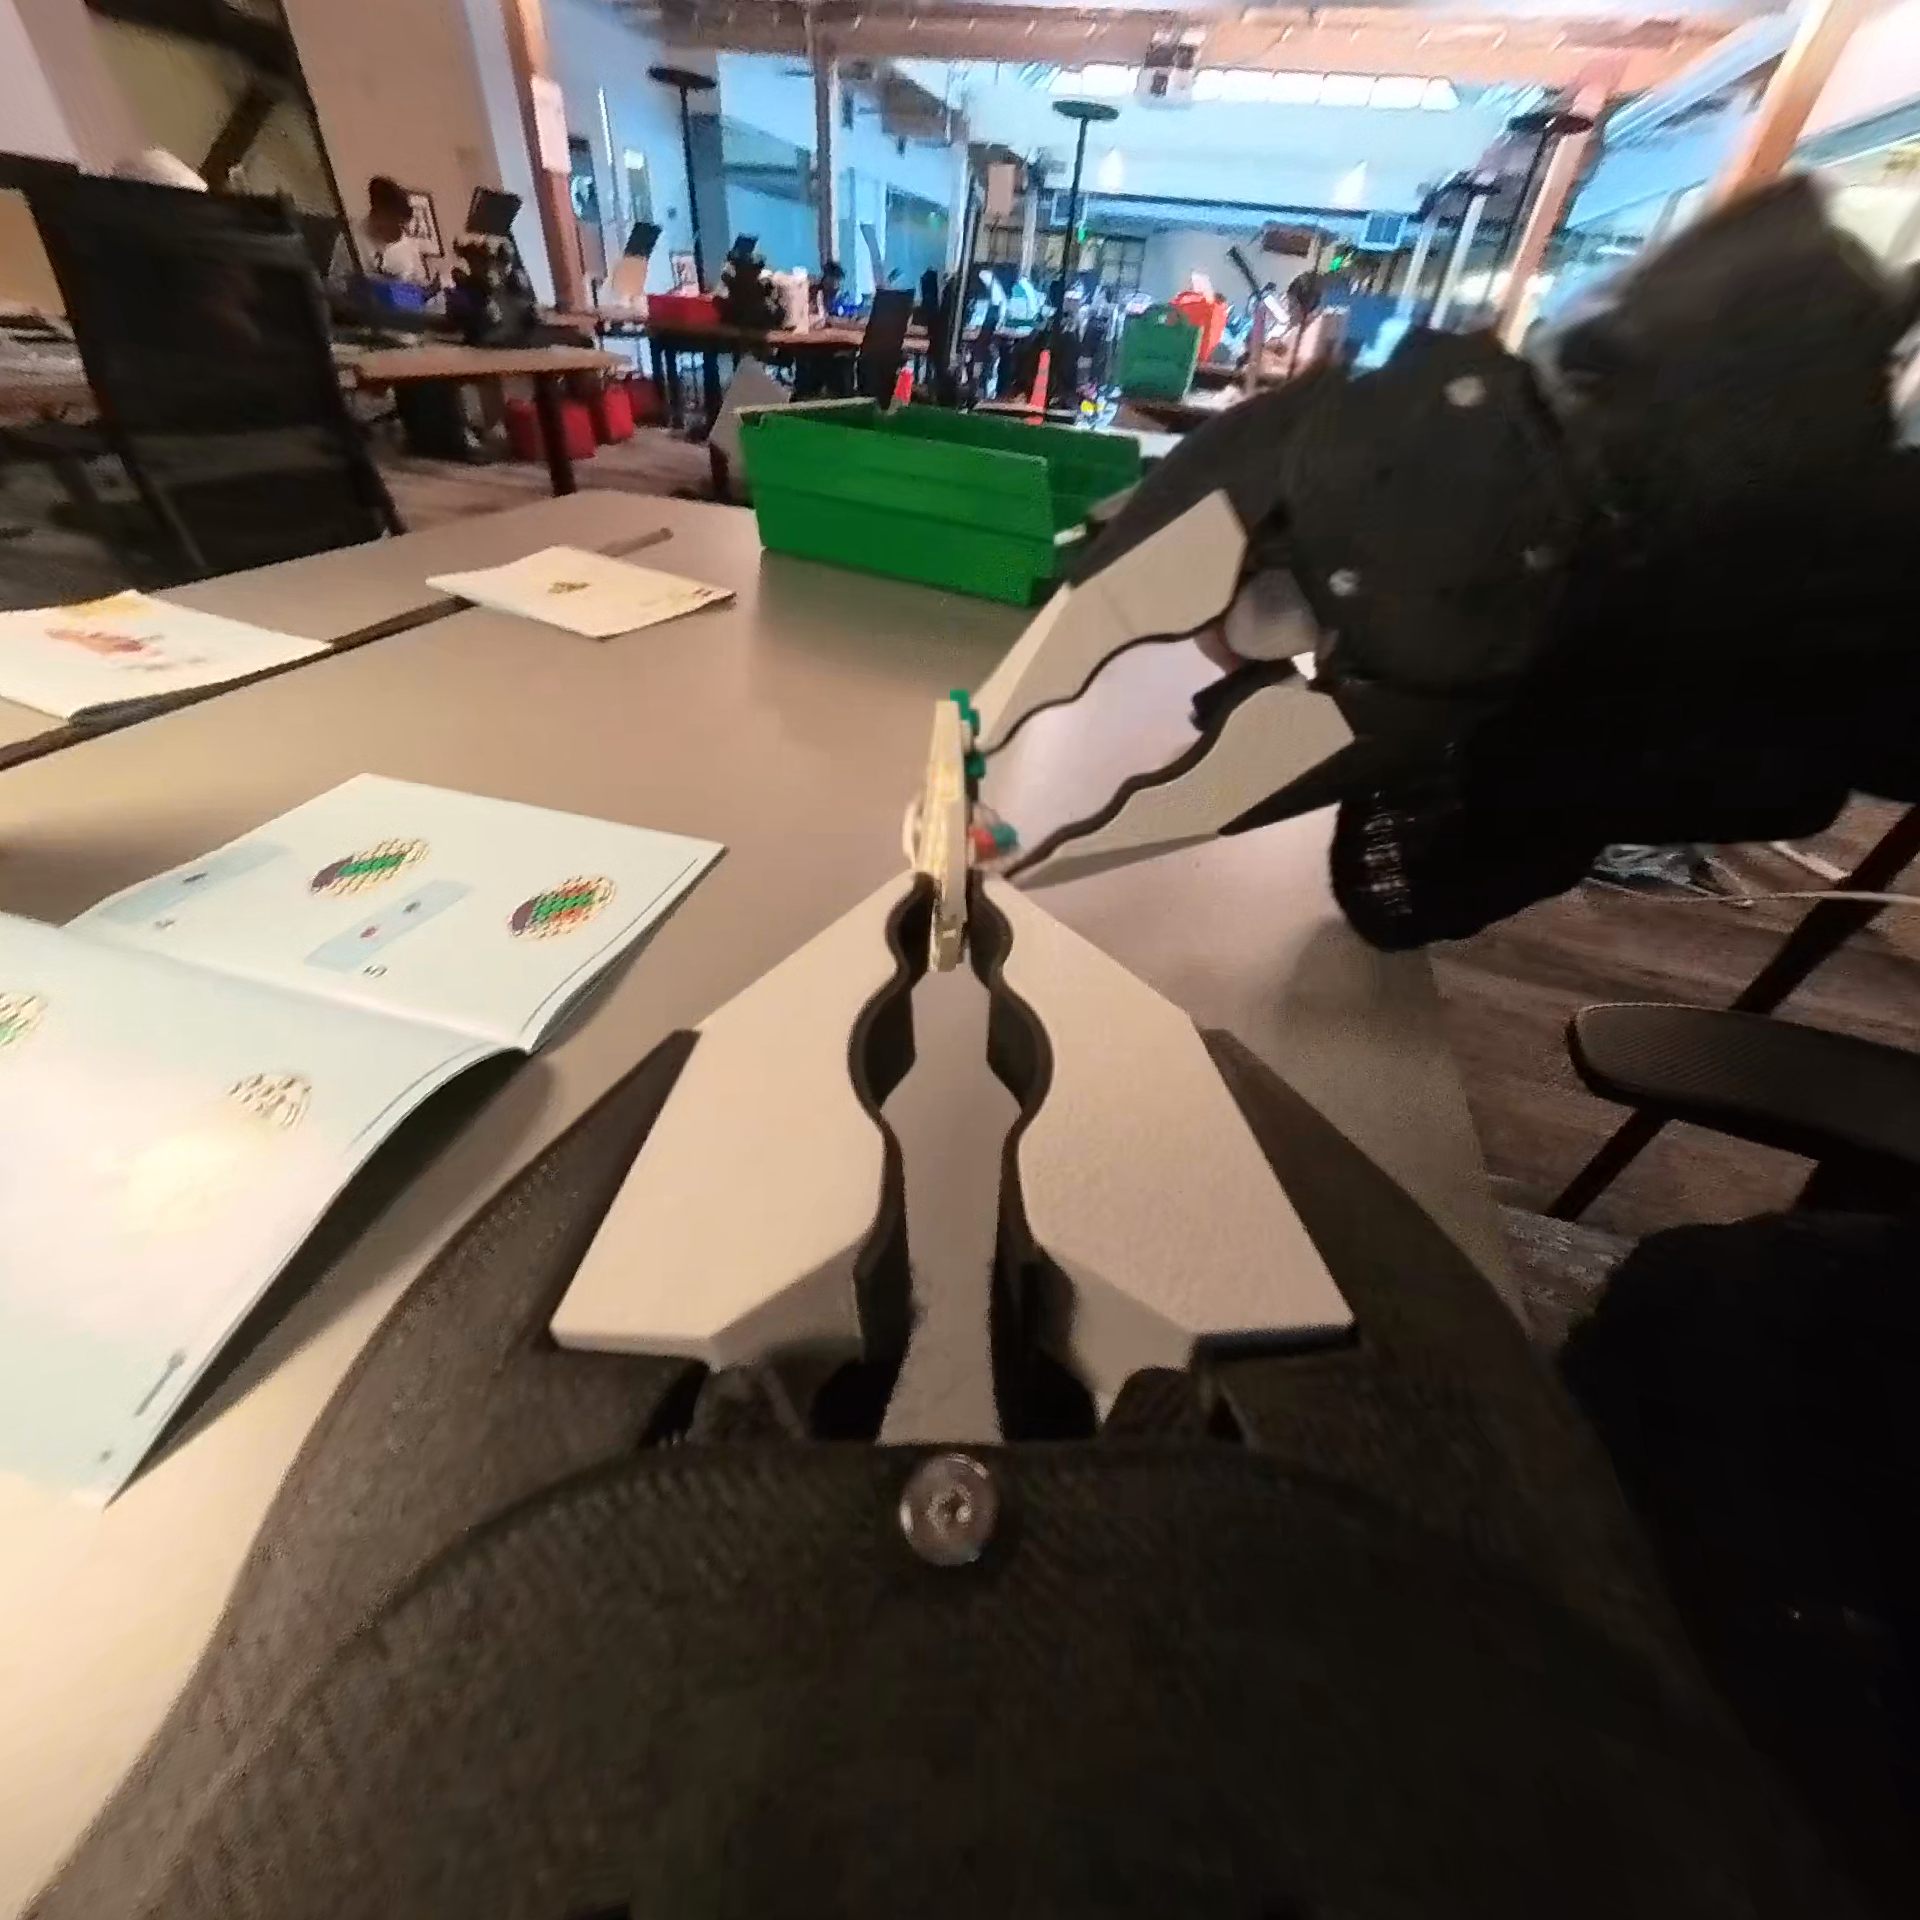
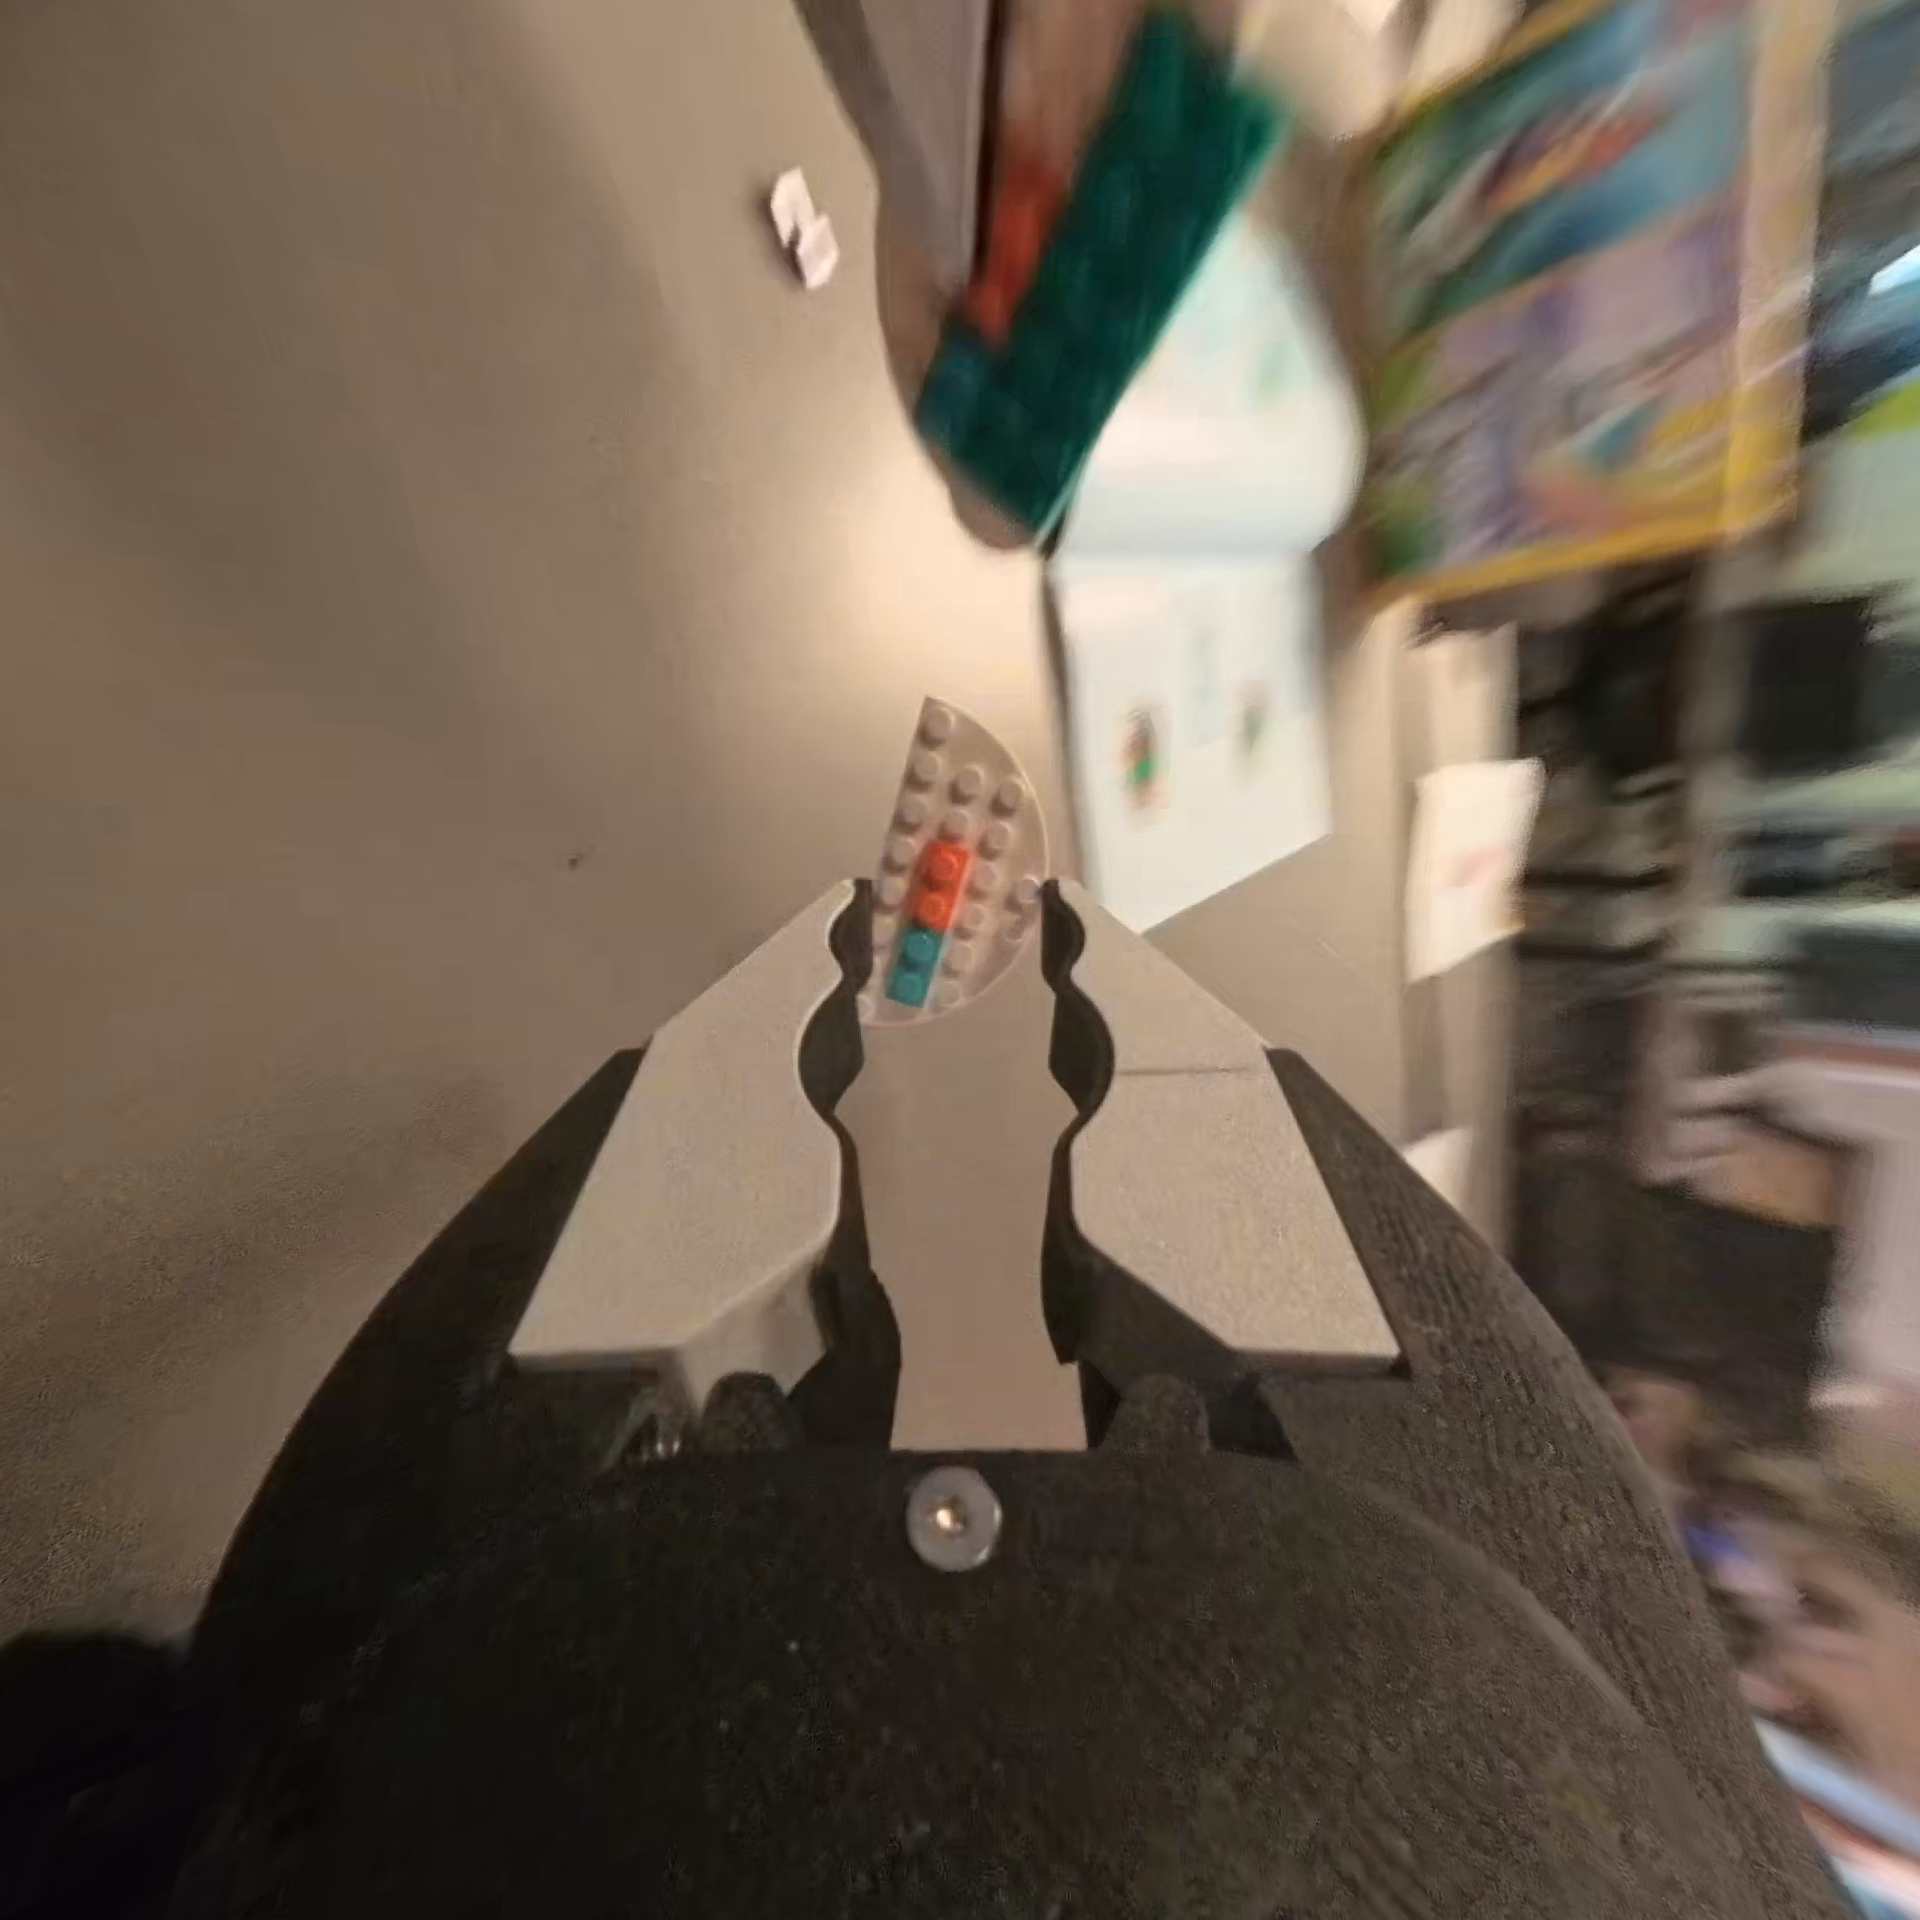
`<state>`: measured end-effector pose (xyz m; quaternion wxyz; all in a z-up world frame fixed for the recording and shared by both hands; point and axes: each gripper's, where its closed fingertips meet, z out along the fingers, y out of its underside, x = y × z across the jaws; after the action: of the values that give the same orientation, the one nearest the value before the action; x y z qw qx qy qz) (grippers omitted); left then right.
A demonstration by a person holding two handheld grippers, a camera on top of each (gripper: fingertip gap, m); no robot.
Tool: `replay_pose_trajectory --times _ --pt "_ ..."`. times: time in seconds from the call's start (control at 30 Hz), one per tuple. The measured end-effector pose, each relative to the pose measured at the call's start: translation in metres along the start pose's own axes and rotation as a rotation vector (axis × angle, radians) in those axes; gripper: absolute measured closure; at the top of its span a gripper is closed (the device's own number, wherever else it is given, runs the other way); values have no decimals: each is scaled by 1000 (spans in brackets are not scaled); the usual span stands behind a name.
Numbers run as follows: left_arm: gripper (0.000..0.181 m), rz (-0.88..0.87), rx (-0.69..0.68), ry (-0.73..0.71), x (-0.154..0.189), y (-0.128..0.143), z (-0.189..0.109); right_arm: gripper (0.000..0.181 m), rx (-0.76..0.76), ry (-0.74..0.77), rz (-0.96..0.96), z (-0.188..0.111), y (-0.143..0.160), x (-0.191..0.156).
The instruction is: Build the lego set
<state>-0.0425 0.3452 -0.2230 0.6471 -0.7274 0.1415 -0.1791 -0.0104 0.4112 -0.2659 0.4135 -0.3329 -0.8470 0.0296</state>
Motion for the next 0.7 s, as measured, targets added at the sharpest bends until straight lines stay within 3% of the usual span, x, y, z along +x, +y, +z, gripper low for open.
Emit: replay_pose_trajectory --times 0.13,0.33,0.47,0.63,0.7 --pt "176 -64 -67 33 -1 12 3 150 -54 -387 335 8 17 -30" --pt "176 -311 -268 149 21 43 6 150 38 -739 362 -18 -3 -71" --pt "176 -338 -253 126 23 42 6 150 -1 -774 263 -26 -3 -99" --pt "176 -291 -242 76 30 37 4 149 -18 -748 344 -35 -10 -119" --pt "176 -264 -240 55 33 35 3 140 35 -715 372 -40 -14 -120"
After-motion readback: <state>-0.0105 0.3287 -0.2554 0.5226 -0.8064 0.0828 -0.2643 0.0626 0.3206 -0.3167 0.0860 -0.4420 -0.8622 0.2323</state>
